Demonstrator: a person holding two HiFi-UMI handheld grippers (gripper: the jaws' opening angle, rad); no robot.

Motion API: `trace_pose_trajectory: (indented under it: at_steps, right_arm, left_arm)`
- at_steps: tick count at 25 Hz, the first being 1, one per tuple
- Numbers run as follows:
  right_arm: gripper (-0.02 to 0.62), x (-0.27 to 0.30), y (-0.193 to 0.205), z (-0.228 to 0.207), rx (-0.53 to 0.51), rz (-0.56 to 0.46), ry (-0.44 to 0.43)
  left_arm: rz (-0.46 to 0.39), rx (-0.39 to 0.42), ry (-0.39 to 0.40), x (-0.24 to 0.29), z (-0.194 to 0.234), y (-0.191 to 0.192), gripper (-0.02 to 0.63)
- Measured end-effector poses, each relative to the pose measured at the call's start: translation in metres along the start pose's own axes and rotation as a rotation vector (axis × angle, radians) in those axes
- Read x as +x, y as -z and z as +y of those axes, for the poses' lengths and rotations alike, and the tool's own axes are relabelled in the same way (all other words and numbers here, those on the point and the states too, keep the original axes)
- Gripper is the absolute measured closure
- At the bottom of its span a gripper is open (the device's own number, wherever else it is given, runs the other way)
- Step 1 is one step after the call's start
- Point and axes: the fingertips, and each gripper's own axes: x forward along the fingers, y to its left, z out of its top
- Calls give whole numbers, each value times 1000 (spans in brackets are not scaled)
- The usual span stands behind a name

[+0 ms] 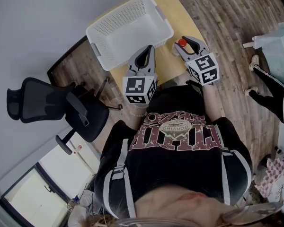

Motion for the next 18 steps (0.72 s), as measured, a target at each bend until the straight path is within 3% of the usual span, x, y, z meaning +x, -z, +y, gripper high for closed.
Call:
trace_pose_trajectory:
  at_steps: [18]
  right_arm:
    - [440,18,29,3,-11,49,-21]
  left_arm:
    - [3,-7,-20,-4,7,0,560]
